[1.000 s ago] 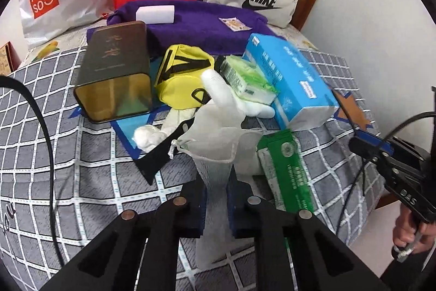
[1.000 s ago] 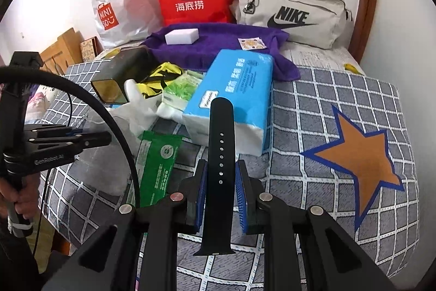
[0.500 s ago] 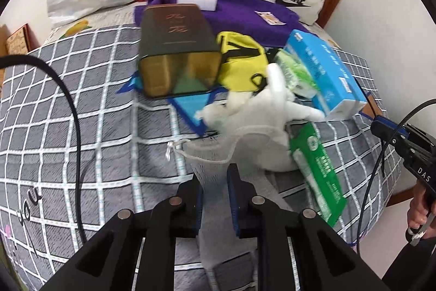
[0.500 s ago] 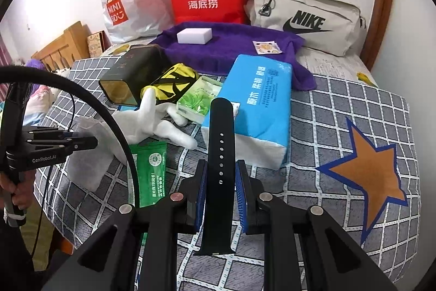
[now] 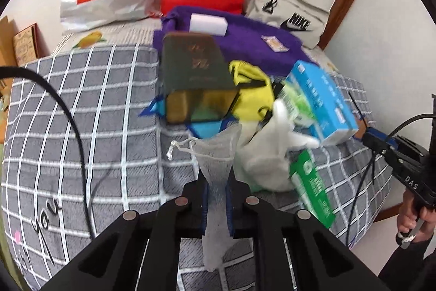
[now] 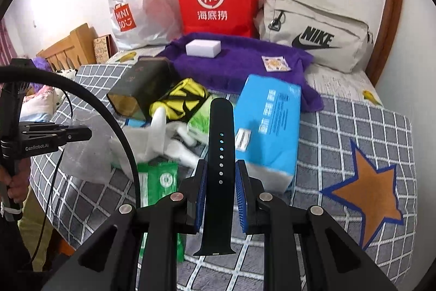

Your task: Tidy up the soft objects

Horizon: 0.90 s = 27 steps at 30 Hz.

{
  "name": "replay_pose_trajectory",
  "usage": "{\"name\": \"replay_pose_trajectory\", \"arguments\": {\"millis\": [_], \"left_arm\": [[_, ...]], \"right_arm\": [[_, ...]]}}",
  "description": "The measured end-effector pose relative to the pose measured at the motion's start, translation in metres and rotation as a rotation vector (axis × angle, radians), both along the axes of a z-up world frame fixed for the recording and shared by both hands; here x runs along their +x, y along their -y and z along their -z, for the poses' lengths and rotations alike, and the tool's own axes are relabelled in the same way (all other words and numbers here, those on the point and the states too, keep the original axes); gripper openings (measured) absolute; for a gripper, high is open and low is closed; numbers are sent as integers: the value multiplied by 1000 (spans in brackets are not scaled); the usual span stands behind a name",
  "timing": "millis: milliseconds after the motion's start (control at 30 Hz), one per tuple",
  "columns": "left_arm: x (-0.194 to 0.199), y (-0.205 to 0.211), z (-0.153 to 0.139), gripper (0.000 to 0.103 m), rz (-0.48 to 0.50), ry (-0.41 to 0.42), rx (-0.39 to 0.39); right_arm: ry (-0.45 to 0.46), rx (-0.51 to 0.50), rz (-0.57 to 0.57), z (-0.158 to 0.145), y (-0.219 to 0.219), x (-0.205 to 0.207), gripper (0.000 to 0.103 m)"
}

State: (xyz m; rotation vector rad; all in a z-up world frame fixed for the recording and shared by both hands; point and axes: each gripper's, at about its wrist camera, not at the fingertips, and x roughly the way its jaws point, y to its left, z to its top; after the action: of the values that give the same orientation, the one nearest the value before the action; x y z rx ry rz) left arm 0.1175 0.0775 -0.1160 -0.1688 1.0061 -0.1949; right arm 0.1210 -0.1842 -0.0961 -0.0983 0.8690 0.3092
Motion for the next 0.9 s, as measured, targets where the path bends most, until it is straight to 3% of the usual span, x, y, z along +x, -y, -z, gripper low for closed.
{"name": "replay_pose_trajectory", "arguments": {"millis": [533, 900], "left_arm": [[60, 8, -60, 10, 22, 120, 18], [116, 10, -79, 10, 34, 146, -9]], "right_arm": [[42, 35, 40, -27, 11, 65, 20], [67, 59, 57, -42, 19, 117, 20]]}}
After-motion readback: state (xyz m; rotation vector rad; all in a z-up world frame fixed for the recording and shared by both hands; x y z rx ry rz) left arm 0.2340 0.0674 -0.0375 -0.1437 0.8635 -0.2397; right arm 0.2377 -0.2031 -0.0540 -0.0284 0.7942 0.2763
